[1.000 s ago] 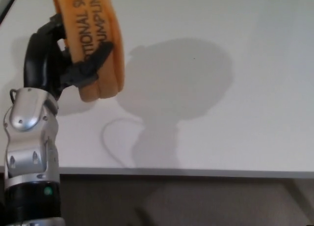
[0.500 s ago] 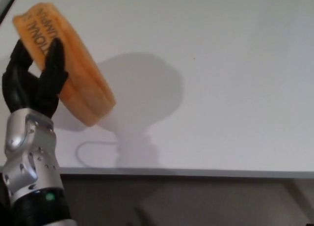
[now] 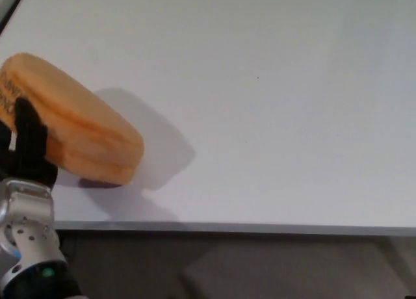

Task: A soft plate is kept in the center of the table close to the robot and the robot uses its left hand to pick up the plate, turns it upside down and places it back on the table

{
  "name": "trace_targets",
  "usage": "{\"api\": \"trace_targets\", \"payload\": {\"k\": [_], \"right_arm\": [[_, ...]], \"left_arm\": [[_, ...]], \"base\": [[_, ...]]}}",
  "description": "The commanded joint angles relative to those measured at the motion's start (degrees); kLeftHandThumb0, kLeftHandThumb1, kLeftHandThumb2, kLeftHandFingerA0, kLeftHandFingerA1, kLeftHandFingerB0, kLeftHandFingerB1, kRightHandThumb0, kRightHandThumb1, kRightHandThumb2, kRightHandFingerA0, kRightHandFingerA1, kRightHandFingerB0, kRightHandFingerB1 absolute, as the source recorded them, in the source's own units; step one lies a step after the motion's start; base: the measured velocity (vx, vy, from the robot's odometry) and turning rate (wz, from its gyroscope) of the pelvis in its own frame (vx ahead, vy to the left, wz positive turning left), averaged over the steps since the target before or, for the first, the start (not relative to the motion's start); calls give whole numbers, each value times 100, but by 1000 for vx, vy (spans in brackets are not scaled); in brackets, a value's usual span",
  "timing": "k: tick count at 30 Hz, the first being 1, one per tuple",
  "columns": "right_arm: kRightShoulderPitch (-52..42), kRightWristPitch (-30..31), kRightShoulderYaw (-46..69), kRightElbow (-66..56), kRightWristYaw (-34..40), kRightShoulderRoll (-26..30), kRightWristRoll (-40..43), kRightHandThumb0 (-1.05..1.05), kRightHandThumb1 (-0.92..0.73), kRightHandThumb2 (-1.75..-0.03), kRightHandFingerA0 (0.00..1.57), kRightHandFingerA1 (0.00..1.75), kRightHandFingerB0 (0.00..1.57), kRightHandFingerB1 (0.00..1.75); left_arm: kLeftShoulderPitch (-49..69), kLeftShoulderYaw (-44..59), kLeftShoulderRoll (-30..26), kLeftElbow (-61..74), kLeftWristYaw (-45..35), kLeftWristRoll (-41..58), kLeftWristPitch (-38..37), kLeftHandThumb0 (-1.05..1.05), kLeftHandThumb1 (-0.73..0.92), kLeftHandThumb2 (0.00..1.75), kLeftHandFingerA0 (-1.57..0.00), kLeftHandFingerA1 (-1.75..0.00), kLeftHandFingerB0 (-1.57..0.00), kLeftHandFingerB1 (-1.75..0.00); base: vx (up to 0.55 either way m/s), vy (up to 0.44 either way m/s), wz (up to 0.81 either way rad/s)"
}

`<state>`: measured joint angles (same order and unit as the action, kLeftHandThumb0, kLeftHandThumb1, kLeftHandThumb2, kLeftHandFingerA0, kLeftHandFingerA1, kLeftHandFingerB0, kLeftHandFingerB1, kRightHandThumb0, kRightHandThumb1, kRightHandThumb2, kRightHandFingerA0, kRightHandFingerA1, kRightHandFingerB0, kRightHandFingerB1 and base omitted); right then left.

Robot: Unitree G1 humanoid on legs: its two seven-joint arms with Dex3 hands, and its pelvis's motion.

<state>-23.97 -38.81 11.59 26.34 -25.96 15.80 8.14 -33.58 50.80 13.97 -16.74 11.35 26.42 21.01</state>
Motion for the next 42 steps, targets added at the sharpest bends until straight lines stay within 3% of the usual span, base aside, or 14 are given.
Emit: {"api": "trace_targets", "payload": {"k": [1,3,12,15,18,19,20,23,26,27,34,38,40,42], "right_arm": [[-50,84,31,-88,-3,85,83,-64,-86,-66,51,47,36,33],[-40,100,29,-124,21,64,85,-66,-70,-103,45,59,31,49],[-72,86,29,-162,73,79,5,-65,-86,-66,51,47,36,33],[-71,140,21,-152,23,72,65,-65,-69,-103,45,58,29,49],[-72,60,24,-144,62,77,3,-65,-86,-66,50,46,36,33],[-59,56,28,-137,71,71,4,-66,-71,-104,44,58,30,49],[-41,58,28,-118,68,69,10,-64,-86,-66,51,47,36,33],[-39,120,24,-124,19,58,81,-66,-70,-103,45,59,29,49],[-76,189,28,-196,30,67,83,-66,-85,-66,51,47,36,33],[-44,143,28,-136,25,67,74,-68,-69,-103,45,59,31,49],[-65,196,39,-206,43,84,59,-67,-69,-103,46,59,31,49],[-76,198,34,-235,63,108,8,-66,-85,-66,51,46,36,33],[-51,154,24,-175,21,103,35,-65,-85,-66,50,46,36,32],[-49,191,21,-177,1,89,74,-65,-84,-66,51,46,37,33]], "left_arm": [[117,568,272,-304,2216,954,1476,-20,65,68,-100,-175,-32,-44],[167,407,61,-342,2107,725,1778,-21,63,68,-101,-175,-32,-43],[448,115,-213,-413,1915,674,2420,-21,68,62,-103,-175,-34,-41],[599,33,-132,-357,1838,731,2470,-20,68,63,-102,-175,-29,-40],[693,-135,-100,-312,1753,747,2527,-20,68,62,-100,-175,-30,-41],[681,-238,-79,-318,1738,743,2596,-26,57,79,-126,-161,-35,-54],[685,-323,-60,-309,1718,752,2619,-20,66,63,-101,-175,-33,-41],[734,-540,-64,-280,1674,779,2730,-22,67,62,-100,-175,-28,-38],[767,-808,-42,-238,1664,770,2832,-24,66,61,-100,-175,-33,-40],[731,-876,-4,-227,1680,837,2884,-22,64,61,-98,-175,-34,-40],[700,-1447,-94,-73,1497,964,3288,-22,62,64,-96,-175,-55,-68],[609,-1656,-53,38,1574,1031,3402,-22,63,61,-95,-175,-51,-153],[588,-1764,-21,103,1625,1008,3438,-32,49,86,-125,-145,-64,-107],[577,-1828,14,153,1660,1001,3454,-22,63,65,-96,-175,-48,-80]], "base": [[0,0,0],[0,0,0],[0,0,0],[0,0,0],[0,0,0],[0,0,0],[0,0,0],[0,0,0],[0,0,0],[0,0,0],[0,0,0],[0,0,0],[0,0,0],[0,0,0]]}}
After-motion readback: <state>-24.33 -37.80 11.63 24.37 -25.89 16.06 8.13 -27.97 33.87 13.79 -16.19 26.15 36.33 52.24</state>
